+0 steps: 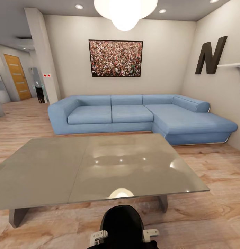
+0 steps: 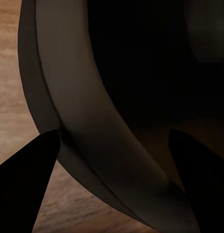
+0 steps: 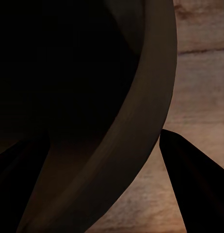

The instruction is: Place each of the two pumpkins and all three candles from the living room inside a cabinet in the living room (use any cabinet), then make sure every cabinet is closed, and position the cauldron so it is next to a table in the living room.

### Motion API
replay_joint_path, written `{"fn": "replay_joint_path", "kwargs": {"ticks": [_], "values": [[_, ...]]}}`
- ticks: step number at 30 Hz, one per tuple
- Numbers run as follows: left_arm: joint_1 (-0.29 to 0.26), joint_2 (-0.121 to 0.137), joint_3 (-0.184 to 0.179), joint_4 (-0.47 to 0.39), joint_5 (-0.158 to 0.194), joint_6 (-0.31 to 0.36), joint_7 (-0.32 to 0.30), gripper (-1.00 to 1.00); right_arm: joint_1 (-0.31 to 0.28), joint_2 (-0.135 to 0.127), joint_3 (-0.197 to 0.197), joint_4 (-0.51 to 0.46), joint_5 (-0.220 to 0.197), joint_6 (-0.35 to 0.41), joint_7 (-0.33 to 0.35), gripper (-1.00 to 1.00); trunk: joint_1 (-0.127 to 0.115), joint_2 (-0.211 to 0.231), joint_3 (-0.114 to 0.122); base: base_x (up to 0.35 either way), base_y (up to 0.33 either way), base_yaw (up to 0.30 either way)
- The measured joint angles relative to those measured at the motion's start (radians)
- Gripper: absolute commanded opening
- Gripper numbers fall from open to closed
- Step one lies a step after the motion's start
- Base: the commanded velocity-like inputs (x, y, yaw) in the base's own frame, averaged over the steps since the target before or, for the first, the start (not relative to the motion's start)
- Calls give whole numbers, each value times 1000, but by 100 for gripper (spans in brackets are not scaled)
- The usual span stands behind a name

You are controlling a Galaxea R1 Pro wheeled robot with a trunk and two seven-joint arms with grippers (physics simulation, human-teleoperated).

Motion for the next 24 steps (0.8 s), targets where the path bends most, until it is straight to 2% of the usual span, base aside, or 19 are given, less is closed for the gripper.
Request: {"fn": "replay_joint_path", "kwargs": {"ticks": [4,18,24], "values": [[0,0,0,0,0,0,0,-100,0,0,0,1,0,0,0,-100,15,-28,-13,0,0,0],[0,0,0,0,0,0,0,-100,0,0,-1,0,1,0,0,-100,15,-28,-13,2,0,0],[0,0,0,0,0,-3,0,-100,0,0,0,-1,2,0,1,-100,15,-28,-13,142,0,0]]}}
